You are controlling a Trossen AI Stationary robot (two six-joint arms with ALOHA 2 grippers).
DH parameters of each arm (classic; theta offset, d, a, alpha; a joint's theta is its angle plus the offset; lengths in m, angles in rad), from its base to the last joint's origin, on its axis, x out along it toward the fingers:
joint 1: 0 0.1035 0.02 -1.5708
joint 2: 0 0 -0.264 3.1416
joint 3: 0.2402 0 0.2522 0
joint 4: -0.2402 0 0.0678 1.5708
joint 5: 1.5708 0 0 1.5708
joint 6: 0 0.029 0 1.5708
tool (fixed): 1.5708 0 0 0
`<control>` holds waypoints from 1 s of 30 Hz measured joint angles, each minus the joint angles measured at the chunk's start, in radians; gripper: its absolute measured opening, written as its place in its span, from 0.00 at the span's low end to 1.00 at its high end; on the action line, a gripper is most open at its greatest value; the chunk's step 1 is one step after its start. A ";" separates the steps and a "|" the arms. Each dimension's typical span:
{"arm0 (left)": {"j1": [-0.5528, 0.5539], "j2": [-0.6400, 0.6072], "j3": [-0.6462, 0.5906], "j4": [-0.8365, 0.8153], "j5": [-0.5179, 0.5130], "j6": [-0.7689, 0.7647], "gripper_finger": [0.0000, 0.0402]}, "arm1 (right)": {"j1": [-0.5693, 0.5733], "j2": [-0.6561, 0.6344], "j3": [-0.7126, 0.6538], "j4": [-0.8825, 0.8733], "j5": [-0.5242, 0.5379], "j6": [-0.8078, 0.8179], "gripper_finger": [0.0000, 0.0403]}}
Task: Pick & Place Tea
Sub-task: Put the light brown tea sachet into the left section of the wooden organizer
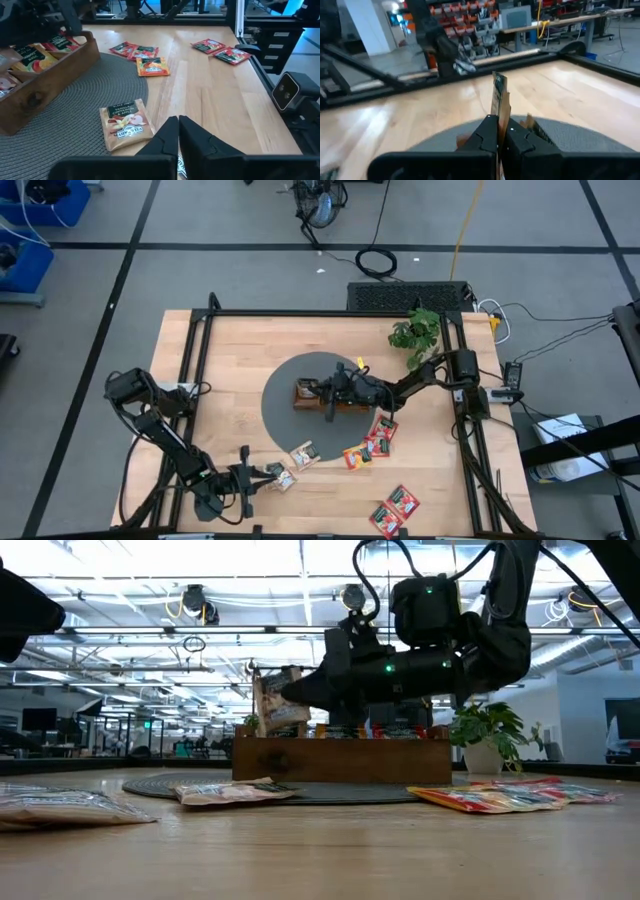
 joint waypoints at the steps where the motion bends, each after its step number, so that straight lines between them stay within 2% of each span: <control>1: 0.000 0.000 0.000 0.002 0.000 0.000 0.02 | 0.003 0.000 0.000 -0.007 0.002 -0.002 0.00; 11: 0.027 0.000 0.000 0.012 -0.001 0.039 0.07 | 0.012 0.000 0.005 0.043 0.017 -0.029 0.00; 14: 0.044 0.000 0.000 0.065 -0.029 0.151 0.06 | 0.031 0.000 0.005 0.119 -0.048 -0.061 0.00; 19: 0.080 -0.068 0.000 0.218 -0.145 0.477 0.06 | 0.064 -0.001 -0.010 0.144 -0.141 -0.102 0.00; 21: 0.085 -0.116 0.000 0.230 -0.193 0.527 0.08 | 0.081 -0.001 -0.031 0.165 -0.167 -0.130 0.00; 23: 0.093 -0.166 0.000 0.225 -0.220 0.513 0.11 | 0.103 -0.001 -0.058 0.211 -0.198 -0.159 0.00; 25: 0.103 -0.209 0.001 0.185 -0.208 0.483 0.16 | 0.129 -0.001 -0.077 0.262 -0.219 -0.197 0.00; 30: 0.176 -0.269 0.000 0.097 -0.026 0.440 0.33 | 0.207 -0.001 -0.083 0.317 -0.239 -0.348 0.00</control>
